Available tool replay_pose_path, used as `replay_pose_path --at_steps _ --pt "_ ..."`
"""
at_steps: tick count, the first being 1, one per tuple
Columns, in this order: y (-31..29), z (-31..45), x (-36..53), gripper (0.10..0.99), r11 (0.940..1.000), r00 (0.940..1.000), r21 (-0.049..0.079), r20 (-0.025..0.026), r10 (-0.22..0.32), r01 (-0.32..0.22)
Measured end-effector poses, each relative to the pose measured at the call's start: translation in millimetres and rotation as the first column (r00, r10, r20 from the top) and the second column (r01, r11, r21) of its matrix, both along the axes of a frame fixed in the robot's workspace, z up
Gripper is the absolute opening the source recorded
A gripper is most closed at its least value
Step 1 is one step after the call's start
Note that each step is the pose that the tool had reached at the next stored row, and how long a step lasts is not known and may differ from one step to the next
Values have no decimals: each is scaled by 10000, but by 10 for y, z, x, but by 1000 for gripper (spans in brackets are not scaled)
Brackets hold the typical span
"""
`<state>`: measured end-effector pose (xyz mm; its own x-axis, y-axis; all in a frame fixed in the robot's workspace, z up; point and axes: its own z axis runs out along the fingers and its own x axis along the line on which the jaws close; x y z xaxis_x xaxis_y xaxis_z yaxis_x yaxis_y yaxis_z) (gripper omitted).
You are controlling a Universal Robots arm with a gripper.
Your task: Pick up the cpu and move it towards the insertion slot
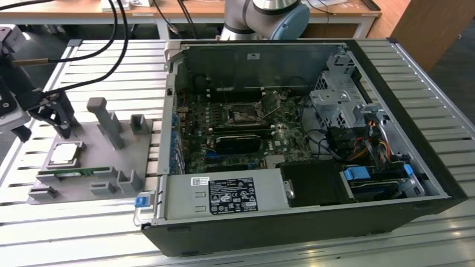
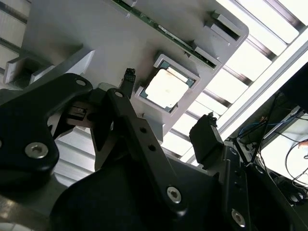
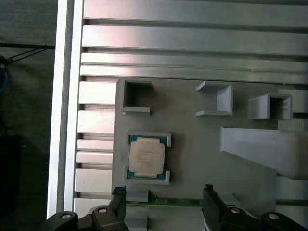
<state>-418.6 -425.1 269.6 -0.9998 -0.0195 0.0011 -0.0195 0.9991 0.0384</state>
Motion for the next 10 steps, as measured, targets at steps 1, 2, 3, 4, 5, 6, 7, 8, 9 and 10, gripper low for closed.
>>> replay_pose_path --at_steps 1,2,3,4,5,6,7,8,9,10 --pt "0 -6 0 733 10000 10000 0 0 0 0" --pt "-1 -14 0 733 10000 10000 0 0 0 0" --pt "-1 -20 0 733 10000 10000 0 0 0 0" --pt "-2 -26 0 733 10000 10000 0 0 0 0" --pt "-2 -32 0 733 10000 10000 1 0 0 0" --pt "-3 -38 0 733 10000 10000 0 -1 0 0" --pt "-4 -44 0 733 10000 10000 0 -1 -1 1" --pt "-4 -50 0 733 10000 10000 0 0 0 0" --pt "-5 -56 0 733 10000 10000 0 0 0 0" --pt "-6 -64 0 733 10000 10000 1 1 0 0"
